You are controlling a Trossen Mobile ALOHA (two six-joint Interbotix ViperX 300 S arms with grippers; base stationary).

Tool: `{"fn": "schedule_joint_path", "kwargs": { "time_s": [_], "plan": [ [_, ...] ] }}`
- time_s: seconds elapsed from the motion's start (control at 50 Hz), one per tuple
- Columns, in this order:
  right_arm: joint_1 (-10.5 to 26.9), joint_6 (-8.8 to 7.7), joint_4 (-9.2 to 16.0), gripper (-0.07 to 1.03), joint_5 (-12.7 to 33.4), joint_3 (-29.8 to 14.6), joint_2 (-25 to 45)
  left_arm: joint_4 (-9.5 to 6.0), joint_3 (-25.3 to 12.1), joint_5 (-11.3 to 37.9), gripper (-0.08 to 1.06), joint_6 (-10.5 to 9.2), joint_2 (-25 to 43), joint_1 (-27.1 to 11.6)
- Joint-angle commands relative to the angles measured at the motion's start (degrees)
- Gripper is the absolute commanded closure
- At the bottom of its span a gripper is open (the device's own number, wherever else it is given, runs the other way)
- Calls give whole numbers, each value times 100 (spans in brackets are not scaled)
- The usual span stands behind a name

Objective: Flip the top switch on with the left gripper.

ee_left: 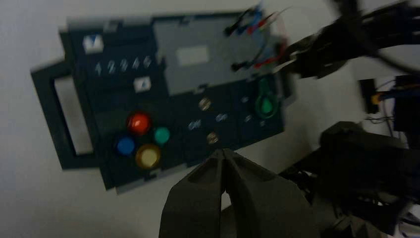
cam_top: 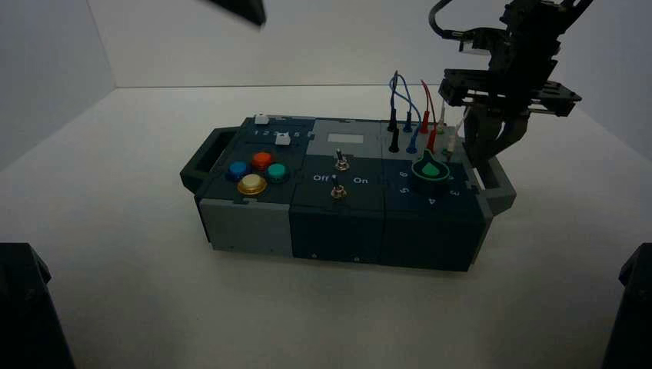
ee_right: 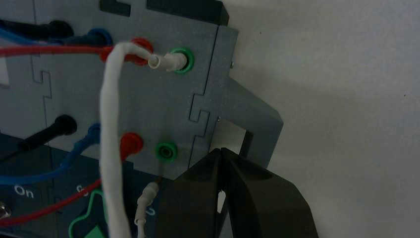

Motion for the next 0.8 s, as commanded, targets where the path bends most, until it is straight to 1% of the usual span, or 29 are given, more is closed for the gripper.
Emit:
{"fn": "schedule_joint_path", "kwargs": {
  "time_s": [0.02, 0.1, 0.16, 0.2, 0.26, 0.32, 0.42, 0.46, 0.48, 0.52, 0.54, 0.56, 0.6, 0.64, 0.66, 0.68, 0.74, 0.78, 0.8],
  "plan": [
    [18, -35, -53, 98, -237, 26, 202, 18, 158, -325, 101, -44, 0, -9],
    [26, -44, -53, 98, -299, 35, 211, 114, 246, -519, 101, -79, 44, 0],
    [26, -44, -53, 98, -316, 44, 211, 193, 237, -536, 101, -167, 149, -9],
    [26, -44, -53, 98, -325, 44, 211, 272, 220, -536, 101, -237, 264, -9],
    [26, -53, -53, 98, -325, 44, 220, 352, 176, -536, 101, -299, 431, -9],
    [18, -53, -53, 98, -352, 62, 211, 404, 114, -519, 101, -360, 624, -9],
    [26, -53, -53, 98, -387, 79, 220, 439, -62, -519, 101, -378, 870, -9],
    [26, -53, -53, 98, -404, 79, 220, 475, -141, -519, 101, -387, 976, -9],
    [26, -53, -53, 98, -413, 88, 220, 519, -193, -519, 101, -387, 1037, -9],
    [18, -53, -62, 98, -431, 88, 220, 659, -290, -510, 101, -448, 1160, -9],
    [26, -53, -53, 98, -431, 88, 220, 703, -316, -510, 101, -475, 1187, -9],
    [26, -53, -53, 98, -439, 97, 220, 800, -378, -501, 101, -554, 1248, -9],
    [26, -53, -53, 98, -448, 114, 211, 1055, -483, -439, 101, -756, 1354, -35],
    [26, -44, -53, 98, -457, 114, 202, 1389, -615, -316, 101, -984, 1477, -88],
    [26, -53, -53, 98, -457, 114, 202, 1468, -650, -281, 101, -1046, 1503, -105],
    [26, -53, -53, 98, -457, 123, 193, 1617, -712, -202, 101, -1187, 1556, -132],
    [18, -53, -62, 98, -457, 132, 193, 2039, -923, 9, 101, -1494, 1705, -272],
    [26, -53, -70, 98, -457, 132, 185, 2127, -1011, 62, 101, -1608, 1749, -360],
    [26, -44, -70, 98, -466, 132, 185, 2127, -1055, 70, 101, -1644, 1775, -404]
  ]
}}
